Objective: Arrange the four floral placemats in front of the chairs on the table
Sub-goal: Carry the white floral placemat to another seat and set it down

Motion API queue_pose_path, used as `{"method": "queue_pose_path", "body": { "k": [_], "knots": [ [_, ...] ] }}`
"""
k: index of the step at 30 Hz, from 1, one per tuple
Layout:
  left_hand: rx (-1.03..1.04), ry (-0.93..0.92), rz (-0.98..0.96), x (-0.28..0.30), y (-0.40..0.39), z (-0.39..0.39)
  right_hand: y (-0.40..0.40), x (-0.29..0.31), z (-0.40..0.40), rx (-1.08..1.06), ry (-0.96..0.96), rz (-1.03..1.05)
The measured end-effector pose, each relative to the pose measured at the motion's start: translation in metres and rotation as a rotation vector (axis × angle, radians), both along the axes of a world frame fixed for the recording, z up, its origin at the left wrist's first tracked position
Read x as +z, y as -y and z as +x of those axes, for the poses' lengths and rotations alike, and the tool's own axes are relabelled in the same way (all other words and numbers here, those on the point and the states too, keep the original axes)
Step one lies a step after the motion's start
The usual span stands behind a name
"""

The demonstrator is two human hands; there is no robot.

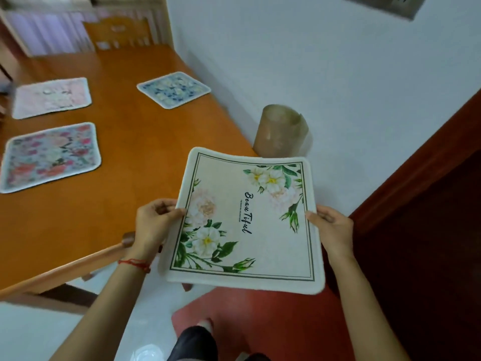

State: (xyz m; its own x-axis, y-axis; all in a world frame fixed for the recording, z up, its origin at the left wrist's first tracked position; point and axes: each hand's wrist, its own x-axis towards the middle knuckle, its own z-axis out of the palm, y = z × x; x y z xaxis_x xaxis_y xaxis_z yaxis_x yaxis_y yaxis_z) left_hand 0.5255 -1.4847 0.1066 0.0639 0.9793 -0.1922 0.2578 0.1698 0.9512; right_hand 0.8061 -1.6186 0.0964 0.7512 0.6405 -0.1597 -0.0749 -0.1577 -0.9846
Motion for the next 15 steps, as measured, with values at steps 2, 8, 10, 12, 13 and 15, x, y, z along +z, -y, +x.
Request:
{"method": "queue_pose_path", "body": {
  "k": [2, 8, 10, 12, 13, 15],
  "knots": [
    [0.056, -0.001, -0.009, 0.000, -0.010, -0.009, -0.025, 0.000, -0.002, 0.051, 0.002, 0.003],
    [0.181, 0.032, 0.006, -0.004, -0.053, -0.031, -0.102, -0.006, -0.011, 0.178, 0.052, -0.010],
    [0.213, 0.026, 0.014, -0.005, -0.070, -0.036, -0.128, -0.007, -0.013, 0.213, 0.058, -0.009],
    [0.233, 0.025, 0.011, -0.006, -0.087, -0.041, -0.153, -0.008, -0.015, 0.246, 0.053, -0.016],
    [0.245, 0.028, 0.008, -0.006, -0.095, -0.043, -0.166, -0.009, -0.016, 0.257, 0.051, -0.021],
    [0.267, 0.030, 0.000, -0.007, -0.111, -0.046, -0.188, -0.011, -0.016, 0.273, 0.055, -0.033]
  ]
}}
